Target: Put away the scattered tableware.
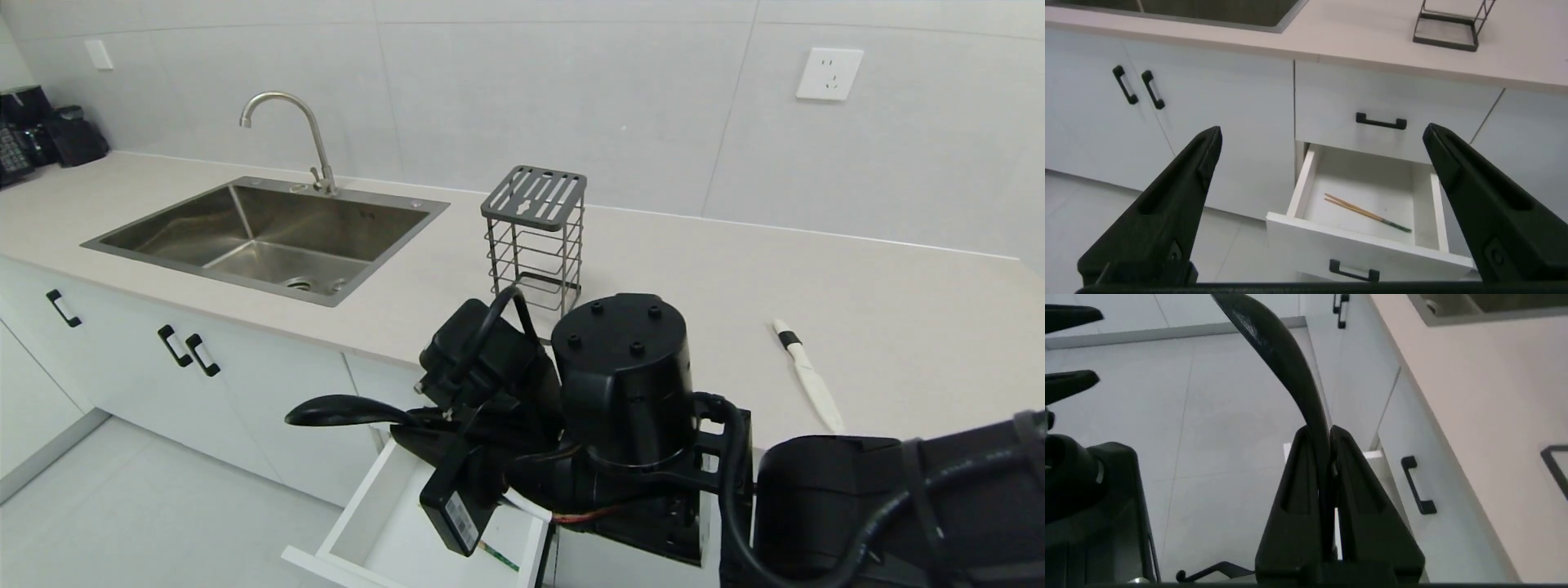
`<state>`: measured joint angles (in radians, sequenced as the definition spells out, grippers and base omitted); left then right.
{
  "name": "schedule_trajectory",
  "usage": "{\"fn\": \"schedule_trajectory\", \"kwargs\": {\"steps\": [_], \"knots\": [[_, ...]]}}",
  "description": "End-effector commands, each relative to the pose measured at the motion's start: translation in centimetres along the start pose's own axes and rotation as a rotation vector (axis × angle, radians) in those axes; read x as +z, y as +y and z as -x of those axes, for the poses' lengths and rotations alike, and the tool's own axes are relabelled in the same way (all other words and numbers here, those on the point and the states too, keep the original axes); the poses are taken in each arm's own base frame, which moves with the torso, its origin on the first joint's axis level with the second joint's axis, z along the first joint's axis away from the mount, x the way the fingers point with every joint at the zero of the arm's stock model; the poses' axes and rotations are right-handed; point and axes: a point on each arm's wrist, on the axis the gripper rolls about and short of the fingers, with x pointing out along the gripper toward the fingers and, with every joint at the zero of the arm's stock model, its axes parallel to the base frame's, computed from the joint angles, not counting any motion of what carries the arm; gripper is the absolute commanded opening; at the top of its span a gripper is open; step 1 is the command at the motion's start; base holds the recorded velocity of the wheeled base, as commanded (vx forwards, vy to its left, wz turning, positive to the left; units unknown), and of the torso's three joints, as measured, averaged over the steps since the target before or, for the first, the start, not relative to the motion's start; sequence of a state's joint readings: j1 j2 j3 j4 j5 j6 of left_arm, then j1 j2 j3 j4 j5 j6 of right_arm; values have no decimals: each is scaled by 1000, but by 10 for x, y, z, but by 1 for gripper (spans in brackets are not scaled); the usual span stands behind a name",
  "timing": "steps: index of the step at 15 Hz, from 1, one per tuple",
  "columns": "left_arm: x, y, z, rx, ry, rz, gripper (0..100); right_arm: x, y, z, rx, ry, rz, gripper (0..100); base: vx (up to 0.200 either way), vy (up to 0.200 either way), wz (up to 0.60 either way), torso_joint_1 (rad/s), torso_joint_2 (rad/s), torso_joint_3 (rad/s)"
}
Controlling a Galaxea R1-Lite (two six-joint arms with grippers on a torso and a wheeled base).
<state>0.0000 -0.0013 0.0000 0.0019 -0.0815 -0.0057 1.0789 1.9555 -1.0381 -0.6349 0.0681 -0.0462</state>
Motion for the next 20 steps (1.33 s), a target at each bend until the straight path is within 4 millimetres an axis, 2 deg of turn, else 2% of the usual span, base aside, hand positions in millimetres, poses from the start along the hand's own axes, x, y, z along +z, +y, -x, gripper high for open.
{"fn": "schedule_trajectory", "kwargs": {"steps": [1,3,7,12,20], "knots": [[0,0,0,0,-1,0,100,-9,-1,-11,1,23,1,0,0,0,0,-188,373,183],[0,0,0,0,-1,0,100,-11,-1,-13,5,28,17,0,0,0,0,-144,288,139],[0,0,0,0,1,0,100,-6,-4,-16,0,30,156,0,0,0,0,-232,453,214],[0,0,0,0,-1,0,100,-1,-4,-26,-1,12,160,0,0,0,0,-77,153,79],[0,0,0,0,1,0,100,2,-5,-28,-3,-3,161,0,0,0,0,-151,290,141]]}}
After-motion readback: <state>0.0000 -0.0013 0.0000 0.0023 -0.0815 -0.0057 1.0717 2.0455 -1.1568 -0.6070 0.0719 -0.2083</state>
